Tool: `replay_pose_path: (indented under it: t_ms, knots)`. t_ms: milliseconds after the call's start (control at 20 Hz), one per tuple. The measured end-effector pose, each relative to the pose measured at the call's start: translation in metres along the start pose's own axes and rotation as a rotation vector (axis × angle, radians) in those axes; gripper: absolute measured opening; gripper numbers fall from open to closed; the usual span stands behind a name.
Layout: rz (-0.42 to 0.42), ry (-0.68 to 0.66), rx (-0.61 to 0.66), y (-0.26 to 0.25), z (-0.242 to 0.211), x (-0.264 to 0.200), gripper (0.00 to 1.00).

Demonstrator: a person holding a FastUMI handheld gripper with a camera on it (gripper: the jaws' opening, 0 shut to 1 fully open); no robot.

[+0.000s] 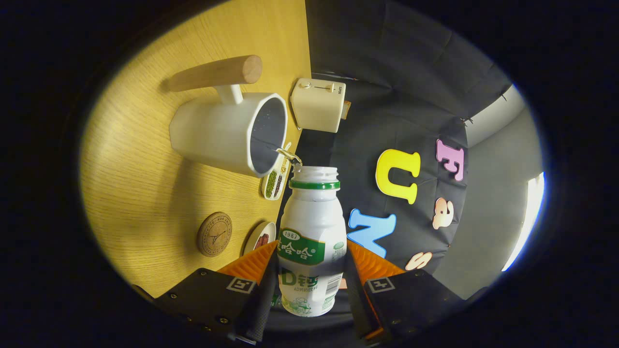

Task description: Take the bottle from table, then pour the juice into the cup, finally place the bottle on the coaster

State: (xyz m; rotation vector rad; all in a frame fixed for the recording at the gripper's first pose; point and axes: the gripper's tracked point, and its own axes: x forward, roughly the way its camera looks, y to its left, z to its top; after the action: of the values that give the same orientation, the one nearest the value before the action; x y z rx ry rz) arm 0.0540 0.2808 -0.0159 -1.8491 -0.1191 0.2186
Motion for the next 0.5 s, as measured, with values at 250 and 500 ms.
replay_pose_path:
  t_ms: [250, 500]
  knots:
    - [-0.006, 0.003, -0.022, -0.0014, -0.0001, 0.0010, 0.68]
    - [-0.028, 0.006, -0.049, -0.0033, 0.0034, -0.0021, 0.68]
